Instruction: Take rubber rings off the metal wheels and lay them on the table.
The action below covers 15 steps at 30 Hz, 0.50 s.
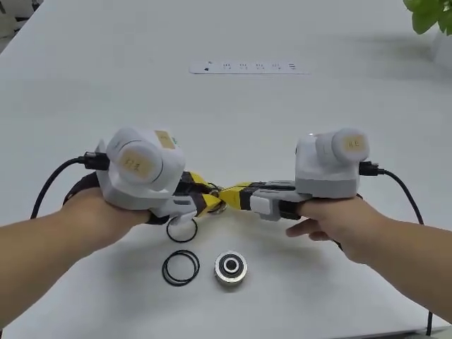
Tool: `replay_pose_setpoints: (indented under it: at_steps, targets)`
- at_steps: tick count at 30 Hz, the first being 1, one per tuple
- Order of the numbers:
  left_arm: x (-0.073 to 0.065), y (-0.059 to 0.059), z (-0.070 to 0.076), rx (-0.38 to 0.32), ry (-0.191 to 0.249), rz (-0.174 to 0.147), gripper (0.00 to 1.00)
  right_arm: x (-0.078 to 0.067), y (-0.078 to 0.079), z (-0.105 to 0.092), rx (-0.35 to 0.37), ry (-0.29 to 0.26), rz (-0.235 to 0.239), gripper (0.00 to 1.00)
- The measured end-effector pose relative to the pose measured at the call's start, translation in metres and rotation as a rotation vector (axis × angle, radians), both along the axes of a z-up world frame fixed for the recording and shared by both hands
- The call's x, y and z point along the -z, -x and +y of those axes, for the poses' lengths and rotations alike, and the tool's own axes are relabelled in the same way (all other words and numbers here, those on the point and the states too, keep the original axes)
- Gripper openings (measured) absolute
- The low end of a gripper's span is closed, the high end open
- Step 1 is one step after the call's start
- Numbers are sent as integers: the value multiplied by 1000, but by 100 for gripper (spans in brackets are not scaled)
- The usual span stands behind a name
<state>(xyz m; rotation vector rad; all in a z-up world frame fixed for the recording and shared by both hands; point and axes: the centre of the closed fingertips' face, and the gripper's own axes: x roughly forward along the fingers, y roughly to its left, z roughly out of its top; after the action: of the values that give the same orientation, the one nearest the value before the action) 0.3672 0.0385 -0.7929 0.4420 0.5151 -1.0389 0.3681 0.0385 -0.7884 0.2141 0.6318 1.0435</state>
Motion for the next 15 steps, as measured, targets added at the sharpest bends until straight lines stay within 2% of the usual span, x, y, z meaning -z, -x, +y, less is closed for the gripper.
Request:
replay_pose_setpoints:
  at_steps: [4, 8, 15]
  targets:
    - [-1, 0, 1, 4, 9, 19, 14, 0, -1, -1, 4, -1, 0, 0]
    - [-3, 2, 0, 17, 6, 15, 14, -1, -1, -1, 5, -4, 3, 0]
    - [-11, 7, -2, 25, 31, 13, 19, -3, -1, 0, 6, -12, 6, 0]
